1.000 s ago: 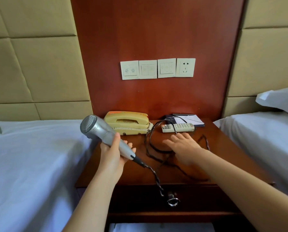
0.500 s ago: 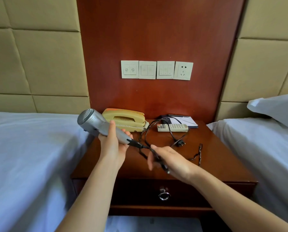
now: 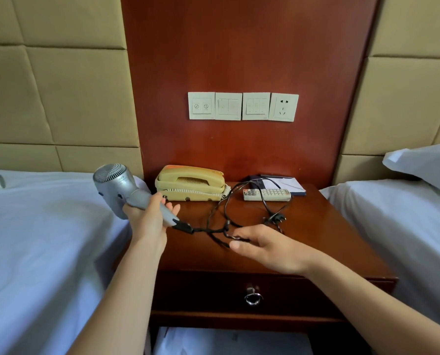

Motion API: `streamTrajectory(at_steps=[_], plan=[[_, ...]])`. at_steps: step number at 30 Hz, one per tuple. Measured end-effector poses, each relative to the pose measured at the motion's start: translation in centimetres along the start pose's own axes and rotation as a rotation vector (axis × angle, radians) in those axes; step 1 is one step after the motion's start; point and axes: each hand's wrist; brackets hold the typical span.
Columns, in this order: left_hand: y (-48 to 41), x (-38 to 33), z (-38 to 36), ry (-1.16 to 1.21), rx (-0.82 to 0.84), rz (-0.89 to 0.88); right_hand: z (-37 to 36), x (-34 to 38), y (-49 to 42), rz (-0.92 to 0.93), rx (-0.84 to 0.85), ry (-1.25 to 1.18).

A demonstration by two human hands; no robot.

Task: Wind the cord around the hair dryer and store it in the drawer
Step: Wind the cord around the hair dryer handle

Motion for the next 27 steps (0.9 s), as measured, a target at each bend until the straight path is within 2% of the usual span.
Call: streamTrajectory(at_steps=[2, 6, 12, 22, 24, 27], plan=[[0.1, -0.2, 0.1, -0.053, -0.009, -0.052, -0.2, -0.1, 0.1, 0.051, -0.081, 0.166], [0.4, -0.6, 0.1, -0.150, -0.005, -0.121, 0.6, -0.4, 0.7, 0.028, -0.186, 0.482], [0.8, -1.5, -0.3, -0.529, 0.129, -0.284, 2.4, -2.2, 1.5, 0.056, -0.321, 0.762], [3.7, -1.4, -2.6, -0.925, 0.345, -0.459, 3.7, -3.3, 1.9, 0.024, -0.438, 0.888], [4.0, -1.0, -2.6, -0.976, 0.384, -0.441, 3.8, -3.2, 1.9, 0.008, -0.442, 0.931], [4.0, -0.6, -2.4, -1.046, 0.461, -0.379, 4.1, -2.9, 1.7, -0.024, -0.544, 1.014]])
Point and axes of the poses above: each hand's wrist, its own y-axis away from the middle knuckle, its own z-axis out of the back of the hand, x = y × z, and after that the axes turned 15 degrees about y, right-handed
